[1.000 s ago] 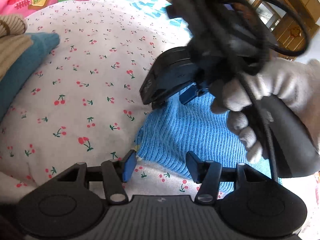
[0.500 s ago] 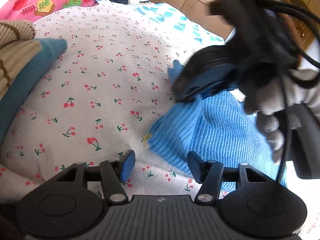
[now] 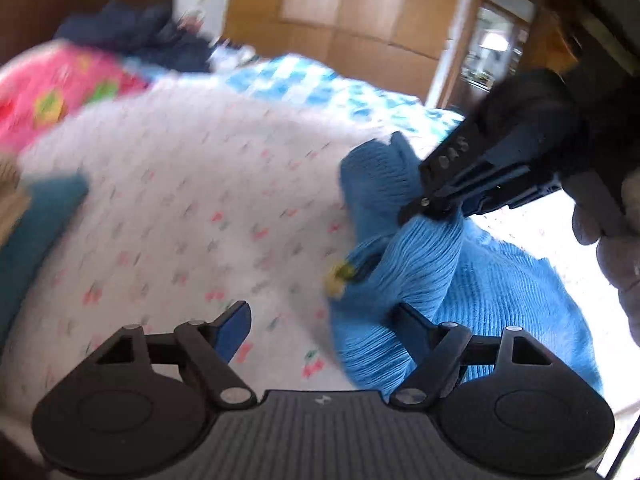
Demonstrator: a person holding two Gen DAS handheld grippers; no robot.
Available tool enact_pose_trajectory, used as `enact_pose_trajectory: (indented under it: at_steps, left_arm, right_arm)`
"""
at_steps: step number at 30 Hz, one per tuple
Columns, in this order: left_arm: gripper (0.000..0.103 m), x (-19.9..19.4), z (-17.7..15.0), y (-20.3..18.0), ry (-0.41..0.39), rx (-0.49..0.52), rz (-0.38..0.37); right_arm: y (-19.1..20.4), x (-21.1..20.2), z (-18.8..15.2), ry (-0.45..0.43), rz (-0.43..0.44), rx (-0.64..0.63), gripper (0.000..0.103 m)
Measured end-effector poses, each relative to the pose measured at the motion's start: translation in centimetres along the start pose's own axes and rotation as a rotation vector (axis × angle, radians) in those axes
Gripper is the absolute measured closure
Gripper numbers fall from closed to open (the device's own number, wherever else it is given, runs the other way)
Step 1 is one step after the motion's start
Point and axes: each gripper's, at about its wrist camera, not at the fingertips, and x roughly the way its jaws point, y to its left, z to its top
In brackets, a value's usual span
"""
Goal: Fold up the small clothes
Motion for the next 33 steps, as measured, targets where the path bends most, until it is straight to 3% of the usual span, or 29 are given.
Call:
enact_pose_trajectory:
  at_steps: [4,9,13,18,23,27,28,29,31,33]
  left_arm:
    - [0.064,0.2,0.4,-2.2,0.001,0.084,-0.075]
    - [0.077,-0.6,1.5,-5.9,0.006,0.140,-0.185]
    - [0.078,-2.1,0.9,-10.6,-0.034,0.276,-0.263]
    - [0.078,1.0,-1.9,-15.0,0.091,0.387,-0.268]
    - [0.078,1.1,-3.7,-17.3,0.110,0.494,-0.229]
    - [0.078,0.9,-4.4,-18.5,0.106,0.531,-0.200]
    - [0.078,0.9,-4.5,-18.9,0.107,0.544,-0.191]
    - [0.078,0.8,-4.6,-19.2,0.107,0.558,-0.183]
    - [0.078,0.5,-4.6,-19.7,0.107,0.579,-0.170]
    - [0.078,0.3,-4.3,-20.1,0.109,0.582,-0.165]
  right_arm:
    - [-3.0,-1.5,-1.1,-0.045,0.063,0.098,0.089]
    - [-8.4,-4.7,-3.7,-0.141,0.137,0.256,0.089]
    - [-14.3,-6.7,-7.0,-0.211,0.194,0.417,0.089]
    - [-20.6,-3.5,-13.1,-0.205,0.267,0.681,0.087]
    - [-21.3,-2.3,-15.8,-0.255,0.329,0.753,0.081]
    - [-21.2,-1.7,-15.3,-0.267,0.356,0.744,0.059]
    - [-21.0,-1.4,-15.0,-0.276,0.344,0.735,0.059]
    - [-20.8,-1.3,-15.1,-0.288,0.321,0.725,0.060]
    - [-20.8,-1.2,-15.7,-0.308,0.310,0.728,0.083]
    - [-21.8,-1.4,-16.6,-0.324,0.359,0.762,0.085]
